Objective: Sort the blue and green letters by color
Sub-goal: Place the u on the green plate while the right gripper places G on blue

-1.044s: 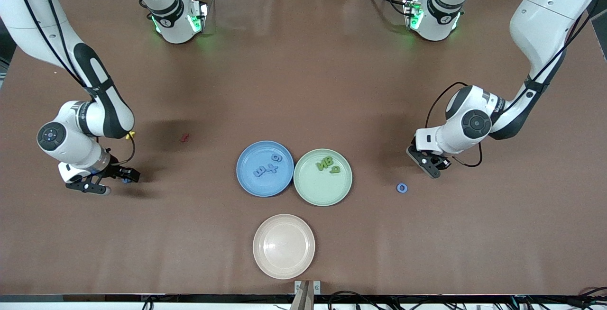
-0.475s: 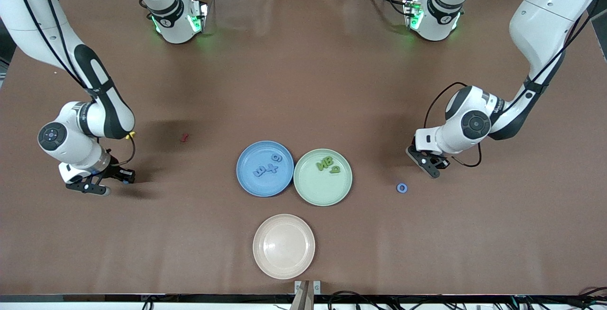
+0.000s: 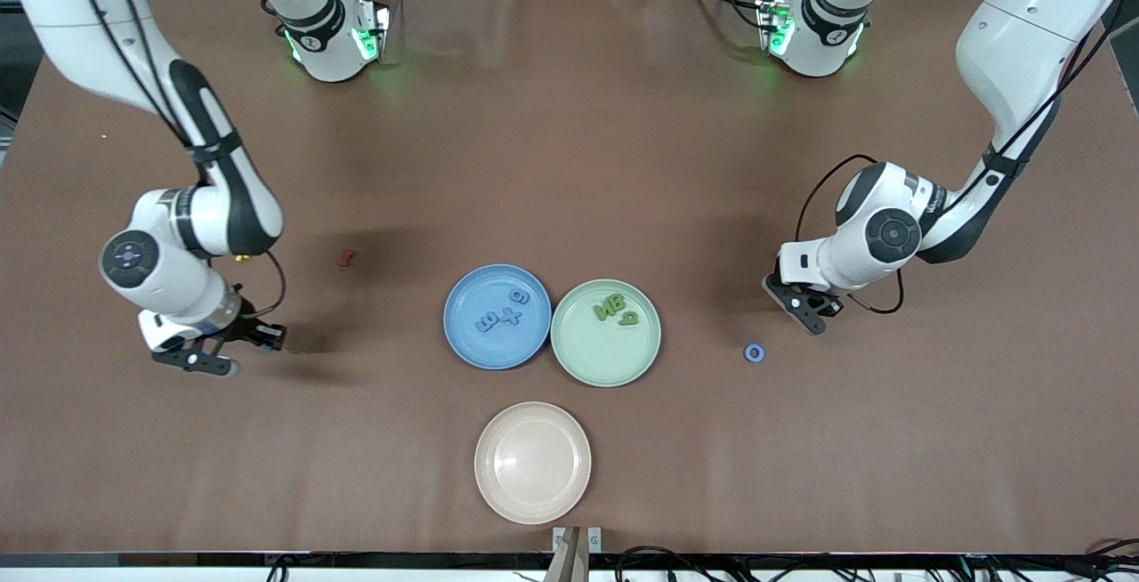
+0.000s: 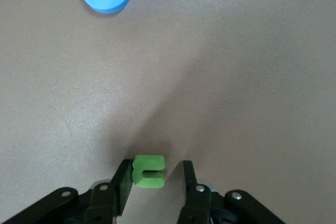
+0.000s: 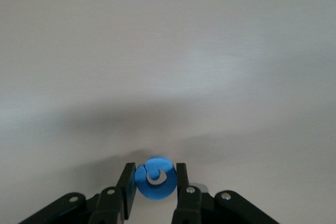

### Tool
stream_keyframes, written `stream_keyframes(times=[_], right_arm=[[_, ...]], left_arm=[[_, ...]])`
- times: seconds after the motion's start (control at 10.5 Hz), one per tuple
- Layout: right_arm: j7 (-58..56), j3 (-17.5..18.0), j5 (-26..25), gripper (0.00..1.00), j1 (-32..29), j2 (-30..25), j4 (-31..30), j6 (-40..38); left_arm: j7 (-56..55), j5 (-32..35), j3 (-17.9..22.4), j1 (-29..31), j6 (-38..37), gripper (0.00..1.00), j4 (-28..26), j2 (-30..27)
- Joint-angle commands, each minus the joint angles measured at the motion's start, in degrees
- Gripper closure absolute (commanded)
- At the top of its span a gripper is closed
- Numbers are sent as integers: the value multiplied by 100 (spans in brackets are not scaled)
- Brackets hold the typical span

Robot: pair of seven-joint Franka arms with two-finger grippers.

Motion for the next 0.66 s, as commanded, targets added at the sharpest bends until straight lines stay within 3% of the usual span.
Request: stream_keyframes(times=[0.0,0.28,0.57], right_arm=[[440,-98,693,100,957,-248,-35,-102],[939,-89,1003,100,1740,-195,211,-94],[1266,-89,1003,100,2452,-72,282,-32]], left_arm=[[-59,193,10,2,-35,60,52,63],[-59,247,1,11,-27,100,61,45],[-268,229,-261,-59,-61,100,297,-69]])
